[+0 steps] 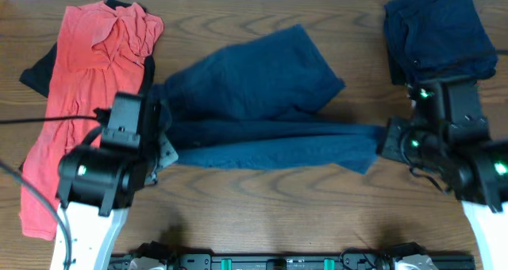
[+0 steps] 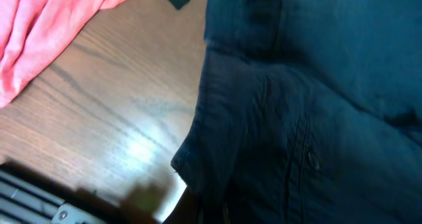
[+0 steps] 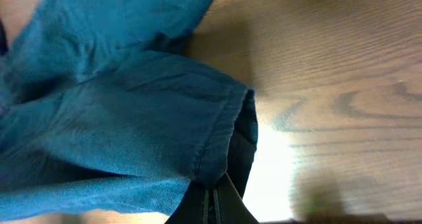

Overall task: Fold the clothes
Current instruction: 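Fold the leg hems upward onto the waistband with both grippers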

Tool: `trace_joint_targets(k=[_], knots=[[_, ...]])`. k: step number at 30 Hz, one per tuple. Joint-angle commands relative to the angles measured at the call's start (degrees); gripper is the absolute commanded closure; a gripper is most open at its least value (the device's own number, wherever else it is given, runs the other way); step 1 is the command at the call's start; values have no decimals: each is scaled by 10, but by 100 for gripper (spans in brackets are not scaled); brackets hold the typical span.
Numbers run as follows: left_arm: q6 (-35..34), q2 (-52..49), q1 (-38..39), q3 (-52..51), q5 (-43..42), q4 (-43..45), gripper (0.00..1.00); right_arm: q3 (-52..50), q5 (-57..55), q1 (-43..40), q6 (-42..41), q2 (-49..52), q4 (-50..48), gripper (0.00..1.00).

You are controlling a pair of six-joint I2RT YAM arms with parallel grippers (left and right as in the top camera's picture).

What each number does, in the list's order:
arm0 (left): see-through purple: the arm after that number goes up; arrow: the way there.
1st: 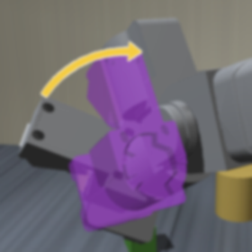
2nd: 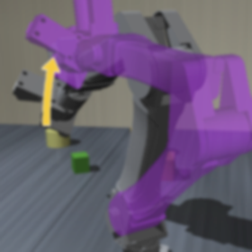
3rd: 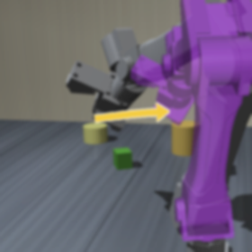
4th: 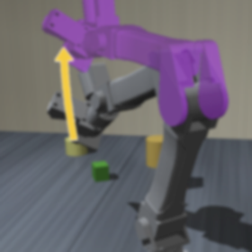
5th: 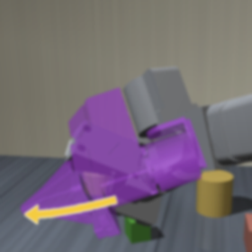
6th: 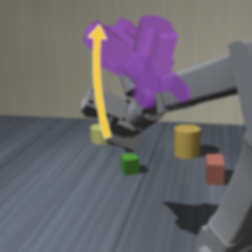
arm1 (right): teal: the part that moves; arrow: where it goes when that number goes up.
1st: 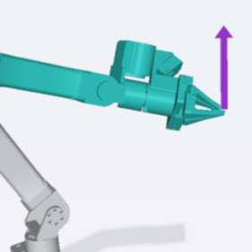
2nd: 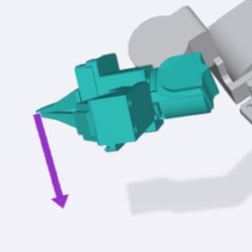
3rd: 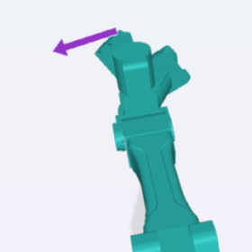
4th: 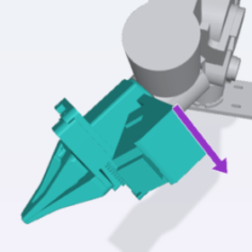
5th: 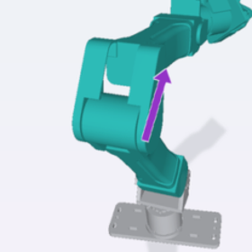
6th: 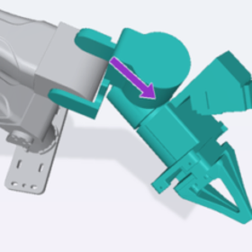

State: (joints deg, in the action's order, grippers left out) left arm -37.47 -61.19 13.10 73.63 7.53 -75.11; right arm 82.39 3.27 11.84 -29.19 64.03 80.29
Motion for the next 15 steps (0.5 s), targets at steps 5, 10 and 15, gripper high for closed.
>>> trace_joint_targets(k=[5, 10, 15], knots=[[-10, 37, 24, 0, 34, -37, 94, 52, -54, -13, 29, -37, 39, 99], [-10, 30, 28, 0, 35, -29, 94, 54, -89, -13, 35, -15, -2, 99], [-10, 1, 28, -1, 41, 0, 94, 54, -88, -13, 62, 71, -72, 99]])
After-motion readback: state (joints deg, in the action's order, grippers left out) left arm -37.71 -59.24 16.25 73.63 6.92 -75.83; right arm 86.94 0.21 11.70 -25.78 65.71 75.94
